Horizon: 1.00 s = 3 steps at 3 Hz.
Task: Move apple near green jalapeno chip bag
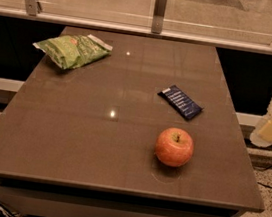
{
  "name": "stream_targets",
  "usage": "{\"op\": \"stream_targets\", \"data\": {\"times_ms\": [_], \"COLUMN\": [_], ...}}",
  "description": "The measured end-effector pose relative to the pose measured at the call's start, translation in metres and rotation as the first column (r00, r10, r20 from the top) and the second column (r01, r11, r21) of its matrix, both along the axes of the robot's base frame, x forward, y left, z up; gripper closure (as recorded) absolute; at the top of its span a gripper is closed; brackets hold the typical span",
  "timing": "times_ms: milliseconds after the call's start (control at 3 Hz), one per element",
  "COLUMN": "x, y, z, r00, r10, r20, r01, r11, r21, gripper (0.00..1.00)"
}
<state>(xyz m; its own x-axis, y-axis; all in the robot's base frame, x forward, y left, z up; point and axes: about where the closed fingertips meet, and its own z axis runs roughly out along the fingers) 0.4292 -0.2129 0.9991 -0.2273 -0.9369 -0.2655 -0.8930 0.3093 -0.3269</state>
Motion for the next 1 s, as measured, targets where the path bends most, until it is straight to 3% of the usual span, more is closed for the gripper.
{"op": "stream_targets", "data": {"times_ms": [333, 667, 1000], "x": [-0.007, -0.011, -0.015], "y": [-0.003, -0.005, -0.007], "z": [-0.007, -0.024, -0.04], "r00": [0.9995, 0.9988, 0.9985], "r10": [-0.032, -0.048, -0.055], "r20": [0.003, -0.005, 0.003], "r01": [0.032, 0.048, 0.051], "r11": [0.997, 0.984, 0.951], "r21": [0.068, 0.173, 0.305], "gripper": [0.0, 0.0, 0.0]}}
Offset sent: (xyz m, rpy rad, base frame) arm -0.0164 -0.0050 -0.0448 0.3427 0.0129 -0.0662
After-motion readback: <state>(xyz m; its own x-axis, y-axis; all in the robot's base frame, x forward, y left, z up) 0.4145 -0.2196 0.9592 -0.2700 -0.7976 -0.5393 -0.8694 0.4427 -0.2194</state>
